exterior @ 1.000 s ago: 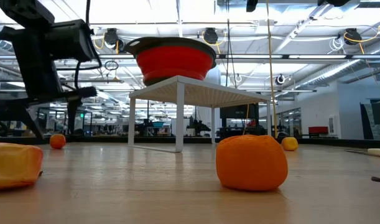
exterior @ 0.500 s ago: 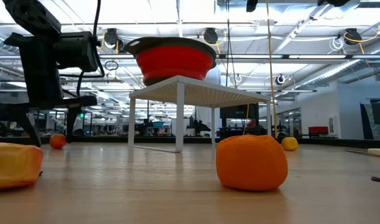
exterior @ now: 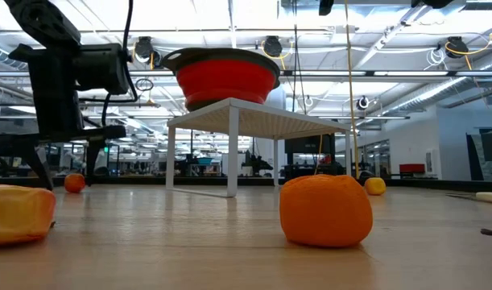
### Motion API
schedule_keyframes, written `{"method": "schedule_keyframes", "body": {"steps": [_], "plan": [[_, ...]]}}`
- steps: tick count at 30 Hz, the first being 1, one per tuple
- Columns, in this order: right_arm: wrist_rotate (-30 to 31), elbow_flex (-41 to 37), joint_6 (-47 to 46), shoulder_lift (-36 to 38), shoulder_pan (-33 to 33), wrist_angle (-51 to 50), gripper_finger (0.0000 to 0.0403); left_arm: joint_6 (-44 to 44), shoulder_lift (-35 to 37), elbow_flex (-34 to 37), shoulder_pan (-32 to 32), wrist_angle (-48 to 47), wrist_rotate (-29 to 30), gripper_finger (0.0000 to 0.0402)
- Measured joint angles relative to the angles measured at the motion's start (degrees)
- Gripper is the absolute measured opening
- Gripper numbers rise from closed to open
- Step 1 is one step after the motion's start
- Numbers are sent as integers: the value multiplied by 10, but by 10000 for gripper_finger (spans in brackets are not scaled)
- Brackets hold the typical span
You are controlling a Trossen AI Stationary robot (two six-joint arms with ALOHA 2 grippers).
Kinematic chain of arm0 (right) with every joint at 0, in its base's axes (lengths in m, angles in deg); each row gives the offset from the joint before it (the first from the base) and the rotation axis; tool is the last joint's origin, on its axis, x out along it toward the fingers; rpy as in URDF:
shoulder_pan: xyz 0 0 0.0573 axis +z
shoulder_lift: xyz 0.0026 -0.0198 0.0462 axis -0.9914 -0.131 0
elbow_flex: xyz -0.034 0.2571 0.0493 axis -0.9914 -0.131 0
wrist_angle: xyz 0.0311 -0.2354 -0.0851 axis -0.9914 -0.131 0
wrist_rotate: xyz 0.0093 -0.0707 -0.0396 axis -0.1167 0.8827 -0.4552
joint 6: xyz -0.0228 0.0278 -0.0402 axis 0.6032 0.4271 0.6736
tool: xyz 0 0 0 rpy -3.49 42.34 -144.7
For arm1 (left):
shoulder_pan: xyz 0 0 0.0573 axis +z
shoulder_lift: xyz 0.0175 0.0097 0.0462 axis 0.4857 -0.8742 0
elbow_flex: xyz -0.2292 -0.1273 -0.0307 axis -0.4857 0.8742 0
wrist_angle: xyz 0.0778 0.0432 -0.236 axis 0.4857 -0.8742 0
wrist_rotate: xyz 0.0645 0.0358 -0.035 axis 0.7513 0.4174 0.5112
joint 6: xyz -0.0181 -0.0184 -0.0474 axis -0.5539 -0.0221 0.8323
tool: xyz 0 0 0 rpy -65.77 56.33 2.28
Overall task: Pick & Place Fruit
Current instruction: Put the top left peach into the red strainer bowl on the shelf
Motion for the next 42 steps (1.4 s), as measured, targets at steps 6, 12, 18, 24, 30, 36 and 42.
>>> {"method": "schedule_keyframes", "body": {"steps": [6,12,18,24,30,36,42], "plan": [[0,0,0,0,0,0,0,-15,0,0,10,0,-9,245],[0,0,0,0,0,0,0,-24,0,0,13,2,-12,245],[0,0,0,0,0,0,0,-31,0,0,13,13,-15,200],[0,0,0,0,0,0,0,-41,0,0,13,15,-4,140],[0,0,0,0,0,0,0,-41,0,0,13,16,-3,125],[0,0,0,0,0,0,0,-45,2,0,13,21,-4,131],[0,0,0,0,0,0,0,-47,43,0,13,21,-3,131]]}}
